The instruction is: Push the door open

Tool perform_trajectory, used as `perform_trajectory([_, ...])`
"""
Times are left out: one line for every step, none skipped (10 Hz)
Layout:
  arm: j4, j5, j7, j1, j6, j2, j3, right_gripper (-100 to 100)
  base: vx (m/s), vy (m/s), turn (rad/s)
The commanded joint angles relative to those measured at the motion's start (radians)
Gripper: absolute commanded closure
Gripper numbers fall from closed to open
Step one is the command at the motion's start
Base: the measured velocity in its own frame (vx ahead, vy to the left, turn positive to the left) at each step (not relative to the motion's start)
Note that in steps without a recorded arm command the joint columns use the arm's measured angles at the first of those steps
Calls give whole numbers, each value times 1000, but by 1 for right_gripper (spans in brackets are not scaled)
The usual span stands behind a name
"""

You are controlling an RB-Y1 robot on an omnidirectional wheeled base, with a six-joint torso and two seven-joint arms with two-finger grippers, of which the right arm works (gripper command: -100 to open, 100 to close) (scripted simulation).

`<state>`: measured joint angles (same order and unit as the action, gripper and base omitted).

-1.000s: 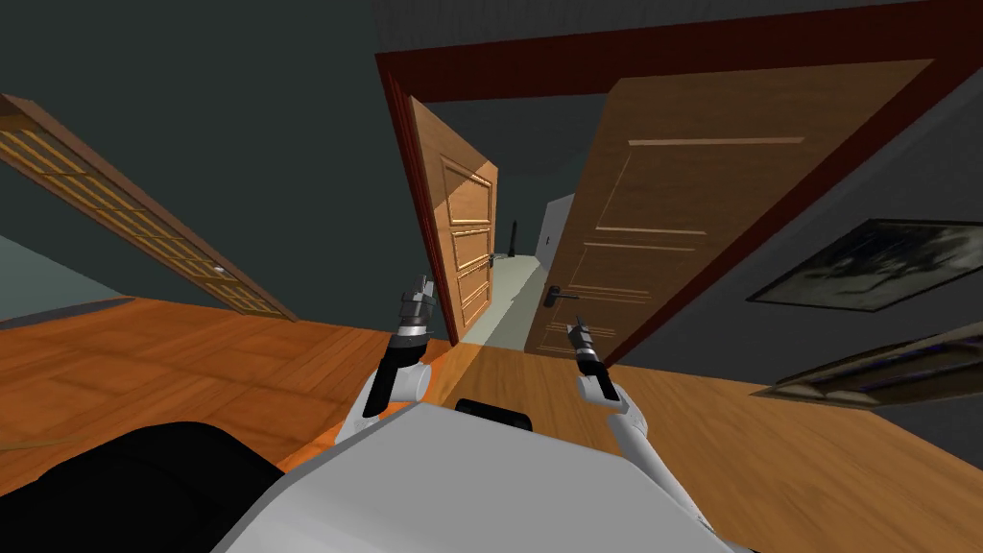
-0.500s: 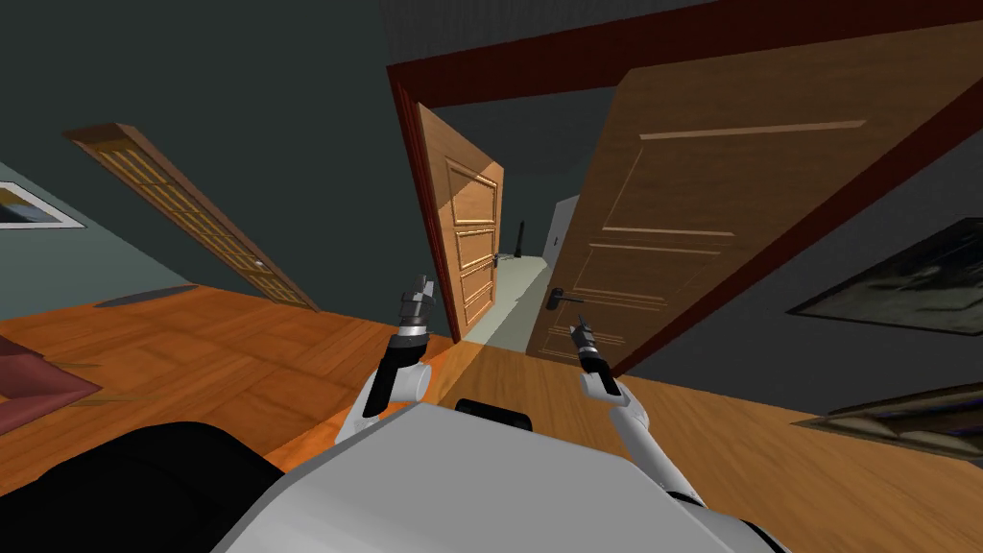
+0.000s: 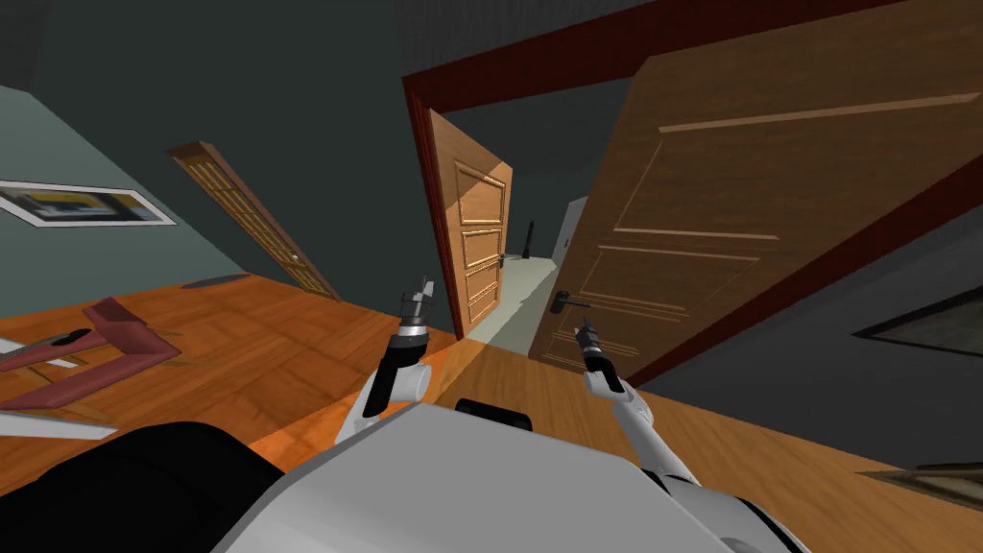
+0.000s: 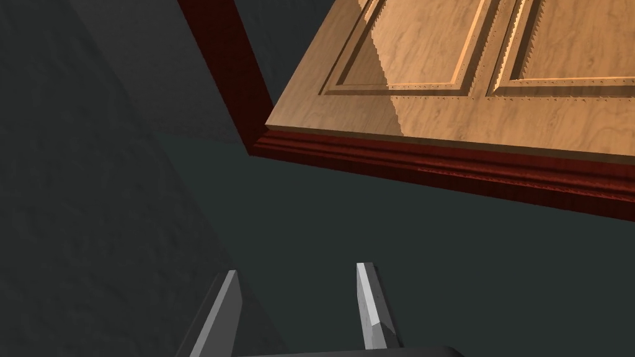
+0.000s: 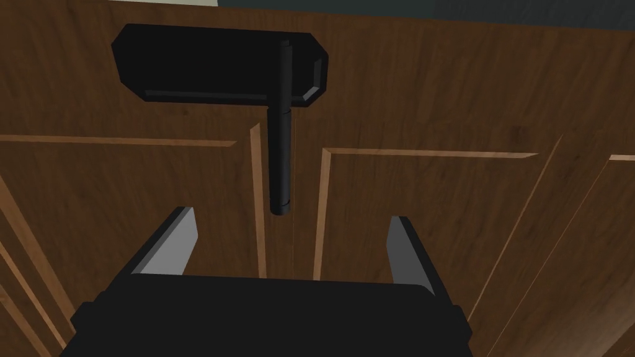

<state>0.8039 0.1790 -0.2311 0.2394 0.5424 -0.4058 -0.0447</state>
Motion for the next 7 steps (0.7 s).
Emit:
perform_trajectory([-36, 6, -6, 21, -5, -12, -2, -100, -10, -89, 145])
perform_trajectory([-59, 10, -9, 33, -7, -19, -4, -100, -14, -79, 140])
perform_trajectory([-98, 16, -14, 53, -9, -29, -6, -100, -13, -99, 201])
perform_trajectory([-129, 20, -18, 69, -10, -38, -8, -100, -2, -114, 310])
perform_trajectory([-143, 22, -20, 77, -11, -42, -9, -100, -2, -96, 134])
perform_trajectory([-151, 24, -21, 81, -12, -44, -9, -100, -4, -63, 22])
perform_trajectory([-171, 27, -23, 91, -13, -49, -10, -100, -5, -55, 101])
